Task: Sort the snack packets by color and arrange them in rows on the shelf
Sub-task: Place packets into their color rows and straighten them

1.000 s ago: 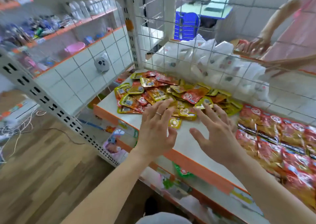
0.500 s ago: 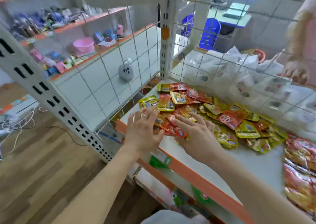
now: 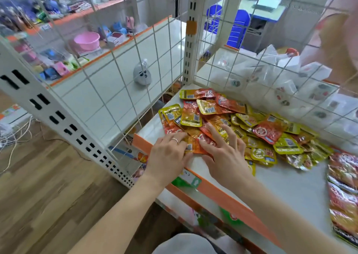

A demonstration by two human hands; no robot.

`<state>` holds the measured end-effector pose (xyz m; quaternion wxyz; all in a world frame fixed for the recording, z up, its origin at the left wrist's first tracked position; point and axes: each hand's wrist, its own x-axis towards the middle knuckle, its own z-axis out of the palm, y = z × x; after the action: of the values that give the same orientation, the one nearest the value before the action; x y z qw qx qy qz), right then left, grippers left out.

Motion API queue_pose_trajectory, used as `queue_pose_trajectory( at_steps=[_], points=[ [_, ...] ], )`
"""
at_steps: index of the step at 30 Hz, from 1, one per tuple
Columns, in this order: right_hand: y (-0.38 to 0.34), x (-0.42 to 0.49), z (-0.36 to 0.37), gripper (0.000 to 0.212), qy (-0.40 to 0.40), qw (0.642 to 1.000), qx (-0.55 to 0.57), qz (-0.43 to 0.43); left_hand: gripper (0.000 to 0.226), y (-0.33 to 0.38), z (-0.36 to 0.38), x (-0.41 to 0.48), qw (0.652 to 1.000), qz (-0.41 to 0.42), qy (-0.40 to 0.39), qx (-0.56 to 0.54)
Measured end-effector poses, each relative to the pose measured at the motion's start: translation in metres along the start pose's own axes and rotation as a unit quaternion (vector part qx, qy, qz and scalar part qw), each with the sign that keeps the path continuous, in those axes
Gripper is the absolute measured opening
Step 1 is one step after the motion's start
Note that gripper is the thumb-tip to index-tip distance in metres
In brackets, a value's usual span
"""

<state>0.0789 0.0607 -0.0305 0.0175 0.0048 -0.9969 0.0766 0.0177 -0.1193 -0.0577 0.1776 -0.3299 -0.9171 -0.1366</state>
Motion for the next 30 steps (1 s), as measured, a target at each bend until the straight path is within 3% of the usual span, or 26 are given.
queue_pose_trajectory(
  at_steps=[4,7,11,14,17,20,21,22,24,25,26,30],
  points=[
    [0.006,-0.009,0.002,0.039,0.024,0.999,0.008,0.020,0.019,0.003,0.000,0.000,0.998,0.052,0.028,0.010],
    [0.011,-0.012,0.003,0.036,0.050,0.994,0.066,0.068,0.040,0.006,-0.006,0.018,0.998,0.035,-0.039,0.045],
    [0.015,-0.014,-0.001,0.037,0.066,0.988,0.103,0.097,0.030,0.009,-0.009,0.032,0.988,0.065,-0.094,0.098],
    [0.018,-0.017,-0.008,0.034,0.088,0.985,0.116,0.093,0.017,0.004,-0.010,0.024,0.992,0.098,-0.045,0.066],
    [0.020,-0.014,-0.014,0.035,0.113,0.980,0.130,0.094,0.018,0.000,-0.021,0.008,0.994,0.098,0.041,-0.003],
    [0.021,-0.007,-0.022,0.032,0.154,0.970,0.162,0.094,0.023,0.002,-0.045,-0.008,0.985,-0.008,0.075,-0.154],
    [0.020,-0.003,-0.024,0.031,0.160,0.968,0.171,0.091,0.021,0.005,-0.056,-0.013,0.964,-0.092,0.075,-0.239],
    [0.019,0.000,-0.025,0.031,0.160,0.967,0.176,0.086,0.018,0.006,-0.064,-0.017,0.921,-0.188,0.070,-0.333],
    [0.012,0.008,-0.028,0.027,0.149,0.972,0.166,0.071,0.013,0.008,-0.076,-0.020,0.784,-0.356,0.048,-0.505],
    [0.007,0.011,-0.028,0.024,0.136,0.977,0.153,0.061,0.008,0.006,-0.078,-0.023,0.722,-0.396,0.041,-0.566],
    [0.001,0.013,-0.028,0.023,0.114,0.983,0.133,0.050,0.006,0.004,-0.078,-0.025,0.684,-0.414,0.042,-0.599],
    [-0.018,0.020,-0.020,0.033,0.025,0.999,-0.002,0.020,0.033,0.005,-0.080,-0.031,0.608,-0.428,0.053,-0.666]
  ],
)
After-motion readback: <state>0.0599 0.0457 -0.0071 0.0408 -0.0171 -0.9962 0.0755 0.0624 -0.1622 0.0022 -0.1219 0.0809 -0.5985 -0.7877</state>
